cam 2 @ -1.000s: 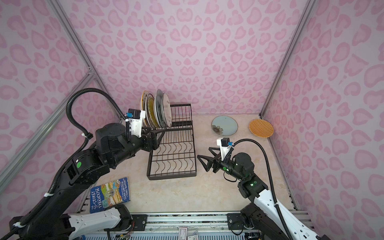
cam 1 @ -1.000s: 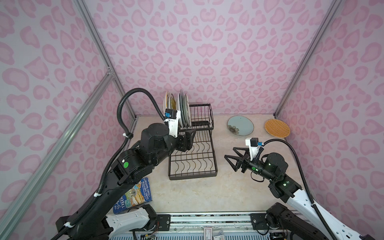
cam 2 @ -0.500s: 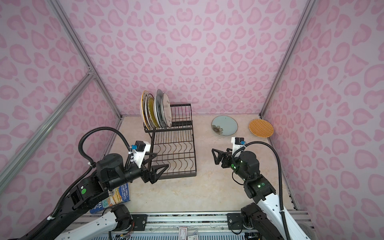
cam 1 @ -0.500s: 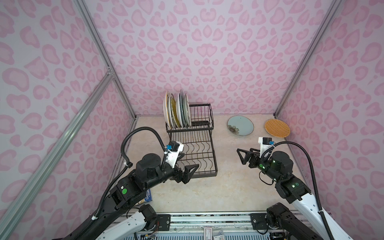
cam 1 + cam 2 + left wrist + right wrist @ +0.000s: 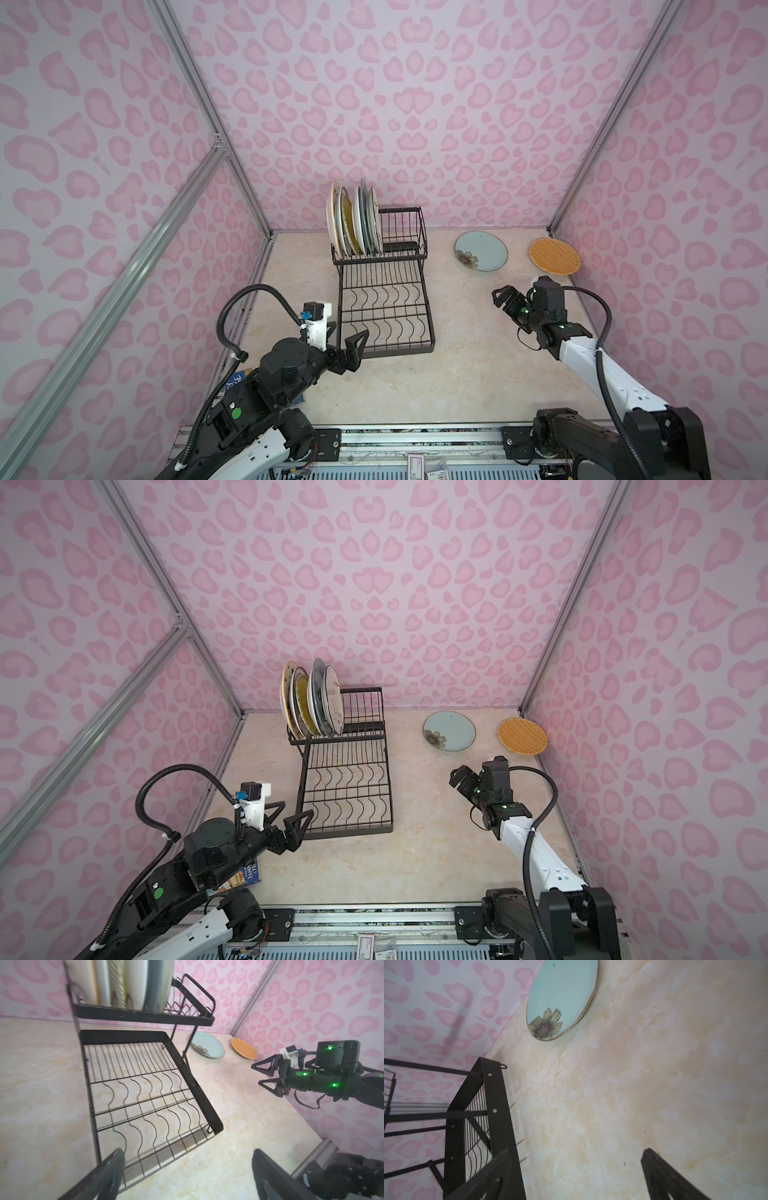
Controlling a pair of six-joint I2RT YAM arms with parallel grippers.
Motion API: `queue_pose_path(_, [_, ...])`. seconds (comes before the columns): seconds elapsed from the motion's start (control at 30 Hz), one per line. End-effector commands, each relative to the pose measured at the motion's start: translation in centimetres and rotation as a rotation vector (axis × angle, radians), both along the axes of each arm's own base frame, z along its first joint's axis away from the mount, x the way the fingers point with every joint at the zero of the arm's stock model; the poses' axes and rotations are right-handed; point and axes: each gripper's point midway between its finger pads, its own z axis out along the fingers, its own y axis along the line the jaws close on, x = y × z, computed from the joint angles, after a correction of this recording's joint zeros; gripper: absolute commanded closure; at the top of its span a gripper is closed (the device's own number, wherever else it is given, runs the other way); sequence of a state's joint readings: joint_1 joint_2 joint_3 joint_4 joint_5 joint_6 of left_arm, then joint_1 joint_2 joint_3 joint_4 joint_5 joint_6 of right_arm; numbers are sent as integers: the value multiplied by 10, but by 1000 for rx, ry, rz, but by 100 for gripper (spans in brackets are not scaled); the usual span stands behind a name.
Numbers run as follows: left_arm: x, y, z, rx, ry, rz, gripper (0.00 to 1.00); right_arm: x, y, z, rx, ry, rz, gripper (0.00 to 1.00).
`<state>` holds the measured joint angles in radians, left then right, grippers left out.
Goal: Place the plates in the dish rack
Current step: 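Move the right gripper to the teal flower plate's rim while the left gripper retracts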
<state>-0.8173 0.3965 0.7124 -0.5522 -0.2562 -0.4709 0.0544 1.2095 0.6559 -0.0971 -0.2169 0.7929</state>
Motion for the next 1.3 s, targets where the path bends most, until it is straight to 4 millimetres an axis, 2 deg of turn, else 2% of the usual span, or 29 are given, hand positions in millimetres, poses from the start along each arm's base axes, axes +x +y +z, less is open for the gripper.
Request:
queue_pose_path(0.0, [0, 31, -13, 13, 16, 138, 3, 25, -8, -3, 18, 4, -55, 4])
queue_pose_path(0.23, [-7, 53, -13, -34, -20, 206, 4, 81, -12, -32, 149, 97, -78, 11])
queue_pose_path(0.4, [-15, 50, -10, -83, -44, 162, 4, 115, -18, -49, 180, 118, -95, 14])
queue_pose_path(0.6, [-16, 59, -9, -111, -60, 196, 4, 147, -21, -61, 237, 114, -104, 20])
queue_pose_path(0.83, [-16, 59, -9, -112, -62, 195, 4, 169, -32, -73, 295, 102, -151, 31])
queue_pose_path(1.1, [-16, 60, -8, -117, -66, 198, 4, 183, -40, -87, 360, 67, -192, 44])
queue_pose_path(1.27, [-17, 60, -7, -122, -69, 196, 4, 190, -44, -94, 384, 55, -208, 48])
